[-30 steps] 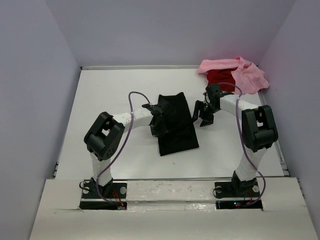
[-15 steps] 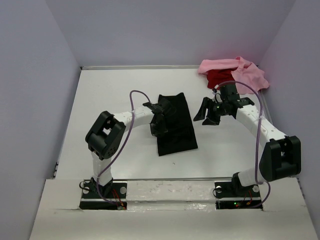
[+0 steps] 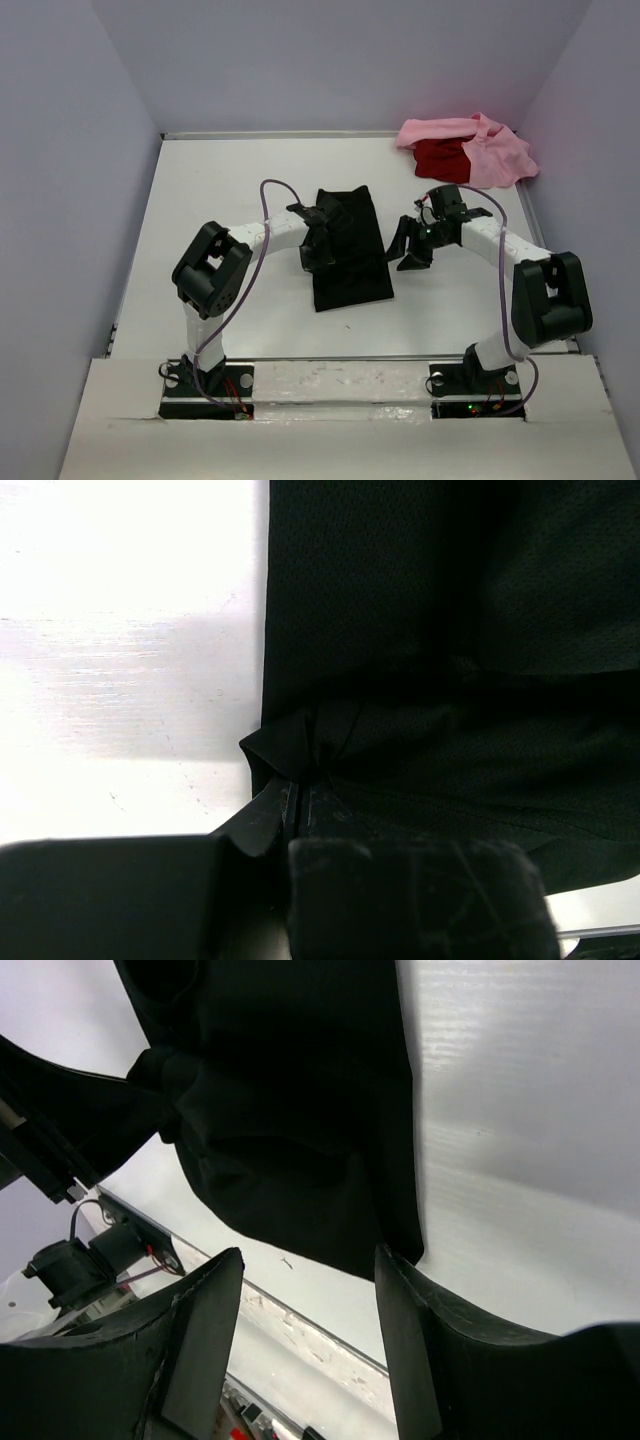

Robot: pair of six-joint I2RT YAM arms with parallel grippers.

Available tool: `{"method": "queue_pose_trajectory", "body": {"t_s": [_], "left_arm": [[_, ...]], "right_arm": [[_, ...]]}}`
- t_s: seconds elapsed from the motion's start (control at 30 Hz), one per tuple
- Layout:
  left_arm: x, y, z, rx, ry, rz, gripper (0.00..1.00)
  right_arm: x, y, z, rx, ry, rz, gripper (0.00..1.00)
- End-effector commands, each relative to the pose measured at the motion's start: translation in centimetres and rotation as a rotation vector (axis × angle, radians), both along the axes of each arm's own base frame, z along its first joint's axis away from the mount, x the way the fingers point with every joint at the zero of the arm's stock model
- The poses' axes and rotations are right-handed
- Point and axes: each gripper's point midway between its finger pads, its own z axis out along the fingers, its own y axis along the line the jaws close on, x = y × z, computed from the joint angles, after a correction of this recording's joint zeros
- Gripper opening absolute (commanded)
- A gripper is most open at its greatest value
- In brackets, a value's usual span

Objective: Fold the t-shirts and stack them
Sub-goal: Fold the tshirt

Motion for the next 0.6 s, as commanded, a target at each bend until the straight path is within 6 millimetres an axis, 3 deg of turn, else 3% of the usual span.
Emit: {"method": "queue_pose_trajectory", "body": {"t_s": [0.0, 0.23, 0.57], "left_arm": [[-0.1, 1.1, 0.7, 0.039, -0.009, 0.0, 0.0], [-0.4, 1.4, 0.7, 0.036, -0.007, 0.009, 0.0], [-0.3, 1.4, 0.8, 0.04, -0.01, 0.002, 0.0]], "right_arm": [[2.0, 1.7, 0.6, 0.06, -0.079, 0.026, 0.6], [3.7, 2.9, 0.5, 0.077, -0.122, 0.05, 0.59], [4.3, 5.0, 0.4, 0.086, -0.137, 0.083, 0.56]]}}
